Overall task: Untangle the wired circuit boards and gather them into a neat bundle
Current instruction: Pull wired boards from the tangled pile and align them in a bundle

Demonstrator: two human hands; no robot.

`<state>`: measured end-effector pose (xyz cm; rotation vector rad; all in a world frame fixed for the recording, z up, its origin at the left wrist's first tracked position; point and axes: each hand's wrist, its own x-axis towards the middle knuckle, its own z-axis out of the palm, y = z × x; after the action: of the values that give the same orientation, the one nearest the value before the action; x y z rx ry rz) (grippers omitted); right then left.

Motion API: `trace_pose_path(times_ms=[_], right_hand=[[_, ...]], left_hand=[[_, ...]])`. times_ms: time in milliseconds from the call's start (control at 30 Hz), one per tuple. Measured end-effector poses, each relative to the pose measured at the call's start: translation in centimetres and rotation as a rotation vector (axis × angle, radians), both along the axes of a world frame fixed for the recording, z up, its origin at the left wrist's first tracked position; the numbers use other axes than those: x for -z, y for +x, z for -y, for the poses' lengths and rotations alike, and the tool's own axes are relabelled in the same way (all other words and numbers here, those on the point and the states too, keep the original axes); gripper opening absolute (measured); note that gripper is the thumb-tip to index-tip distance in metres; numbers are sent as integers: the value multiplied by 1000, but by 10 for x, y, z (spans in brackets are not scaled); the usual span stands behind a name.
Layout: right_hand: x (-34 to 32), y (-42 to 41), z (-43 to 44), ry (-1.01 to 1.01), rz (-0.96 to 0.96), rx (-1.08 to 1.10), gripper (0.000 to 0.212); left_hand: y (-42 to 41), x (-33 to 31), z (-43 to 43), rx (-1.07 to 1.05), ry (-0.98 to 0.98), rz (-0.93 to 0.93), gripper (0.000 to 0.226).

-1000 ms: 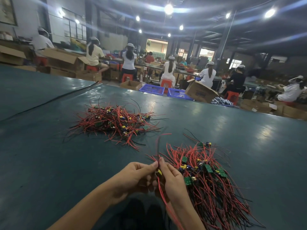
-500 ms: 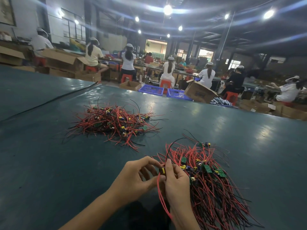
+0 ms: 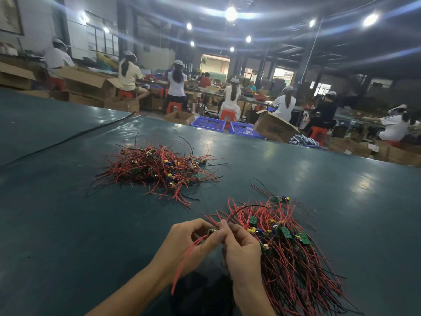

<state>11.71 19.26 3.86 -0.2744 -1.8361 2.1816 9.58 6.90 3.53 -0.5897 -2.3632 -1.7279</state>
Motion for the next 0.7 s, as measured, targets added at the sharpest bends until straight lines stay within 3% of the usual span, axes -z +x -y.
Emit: trace_pose_path(times_ms=[133,333,567,700], right_hand=[[-2,-1,-2,-51,30,9,23],[-8,-4,-8,-358,228,104,20],[-18,-2,-28,-701,102,110,26],[-17,-2,-35,-757,80,175,27]], left_hand=[[0,-1,-1,37,21,-3,45],[4,-11,-6,124,249,155,35],[8,-15,-6,219,274,201,35],[9,-12,-4,244,207,197,39]])
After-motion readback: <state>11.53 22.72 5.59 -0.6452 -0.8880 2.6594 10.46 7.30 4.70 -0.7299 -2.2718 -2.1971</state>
